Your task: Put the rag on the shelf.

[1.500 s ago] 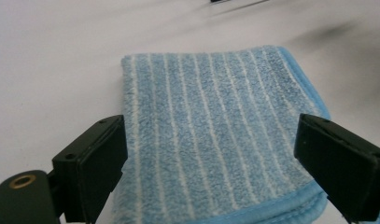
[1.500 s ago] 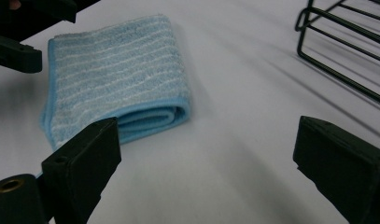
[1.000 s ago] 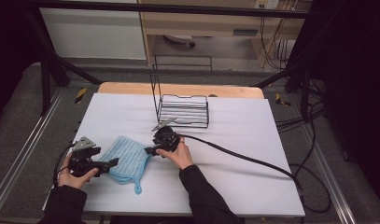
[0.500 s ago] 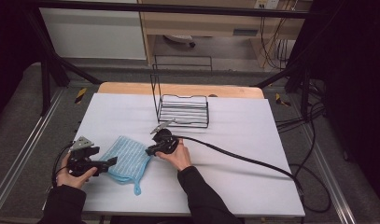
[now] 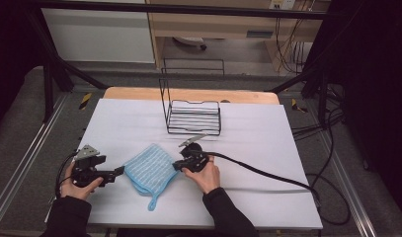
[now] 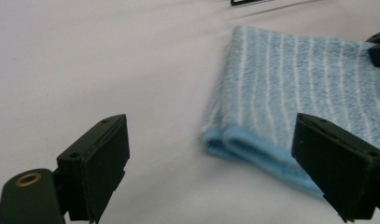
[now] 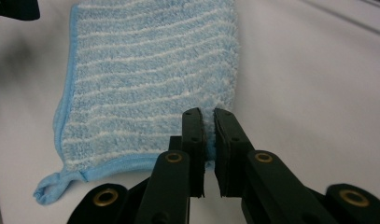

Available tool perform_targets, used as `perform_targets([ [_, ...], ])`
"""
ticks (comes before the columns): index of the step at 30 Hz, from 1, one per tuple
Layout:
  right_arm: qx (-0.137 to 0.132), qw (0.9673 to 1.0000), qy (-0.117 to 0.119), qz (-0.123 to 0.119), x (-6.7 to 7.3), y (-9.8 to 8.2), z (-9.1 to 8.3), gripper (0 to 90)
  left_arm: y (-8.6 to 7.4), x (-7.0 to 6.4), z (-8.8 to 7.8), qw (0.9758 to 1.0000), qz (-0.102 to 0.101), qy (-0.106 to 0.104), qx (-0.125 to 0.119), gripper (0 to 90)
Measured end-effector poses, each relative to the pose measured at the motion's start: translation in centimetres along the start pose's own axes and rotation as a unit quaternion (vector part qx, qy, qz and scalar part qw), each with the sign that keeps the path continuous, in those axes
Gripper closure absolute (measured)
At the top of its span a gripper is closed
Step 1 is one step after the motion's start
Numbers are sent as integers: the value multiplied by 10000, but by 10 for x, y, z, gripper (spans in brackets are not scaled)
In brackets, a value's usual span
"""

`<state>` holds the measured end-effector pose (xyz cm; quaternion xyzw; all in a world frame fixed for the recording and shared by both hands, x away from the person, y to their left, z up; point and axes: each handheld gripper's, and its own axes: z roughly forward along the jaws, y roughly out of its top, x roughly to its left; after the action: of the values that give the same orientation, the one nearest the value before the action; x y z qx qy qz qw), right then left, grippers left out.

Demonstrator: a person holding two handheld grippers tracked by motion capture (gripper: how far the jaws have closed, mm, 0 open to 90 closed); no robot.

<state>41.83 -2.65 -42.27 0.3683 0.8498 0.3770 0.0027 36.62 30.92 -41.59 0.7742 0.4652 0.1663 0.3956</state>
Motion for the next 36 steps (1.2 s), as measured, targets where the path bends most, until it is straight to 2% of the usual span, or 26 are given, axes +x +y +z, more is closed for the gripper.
perform_targets([
  [1, -57, 9998, -114, 153, -3, -13, -12, 838, 0, -1, 0, 10000, 12, -10, -10, 111],
  [3, -69, 9997, -140, 204, -3, -17, -16, 838, 0, -3, 1, 10000, 47, -28, 1, 111],
  [4, -102, 9992, -220, 322, -5, -26, -26, 838, 0, -3, 2, 10000, 54, -36, -5, 111],
  [5, -102, 9992, -220, 322, -5, -26, -26, 838, 0, -4, 3, 10000, 81, -36, 4, 111],
  [6, -151, 9985, -356, 379, -5, -36, -37, 838, 0, -5, 3, 9999, 102, -54, 33, 111],
  [9, -167, 9978, -468, 446, -5, -48, -49, 837, 0, -7, 4, 9999, 142, -59, 48, 111],
  [12, -151, 9974, -485, 506, -5, -58, -57, 837, 0, -8, 5, 9999, 150, -68, 55, 111],
  [16, -161, 9969, -496, 590, -4, -81, -70, 832, 0, -10, 5, 9998, 187, -84, 72, 111],
  [18, -140, 9967, -488, 629, -4, -84, -71, 825, 0, -11, 7, 9997, 185, -88, 90, 111],
  [20, -128, 9972, -461, 580, -6, -89, -70, 778, 0, -12, 8, 9997, 210, -108, 112, 111],
  [21, -202, 9976, -429, 507, -10, -90, -68, 681, 0, -13, 8, 9996, 221, -118, 113, 111],
  [22, -202, 9976, -429, 507, -10, -90, -68, 681, 0, -13, 8, 9996, 239, -119, 119, 111],
  [23, -391, 9979, -406, 308, -13, -87, -67, 555, 0, -14, 9, 9995, 262, -125, 128, 111],
  [24, -478, 9979, -366, 258, -15, -85, -67, 497, 0, -14, 9, 9995, 262, -125, 128, 111],
  [25, -478, 9979, -366, 258, -15, -85, -67, 497, 0, -14, 9, 9995, 266, -129, 125, 111],
  [26, -588, 9974, -340, 228, -17, -81, -67, 446, 0, -15, 10, 9994, 291, -126, 127, 111],
  [28, -725, 9968, -328, 122, -25, -70, -65, 403, 0, -15, 10, 9994, 283, -134, 130, 111],
  [29, -748, 9965, -360, 33, -32, -58, -59, 399, 0, -15, 10, 9994, 295, -137, 144, 111],
  [30, -748, 9965, -360, 33, -32, -58, -59, 399, 0, -15, 10, 9994, 299, -138, 144, 111],
  [32, -707, 9969, -352, 40, -42, -47, -51, 412, 0, -15, 10, 9994, 296, -138, 136, 111],
  [34, -660, 9972, -357, 63, -49, -37, -41, 452, 0, -15, 10, 9994, 290, -141, 134, 111],
  [36, -614, 9977, -252, 147, -55, -30, -31, 497, 0, -15, 11, 9994, 296, -142, 142, 111],
])
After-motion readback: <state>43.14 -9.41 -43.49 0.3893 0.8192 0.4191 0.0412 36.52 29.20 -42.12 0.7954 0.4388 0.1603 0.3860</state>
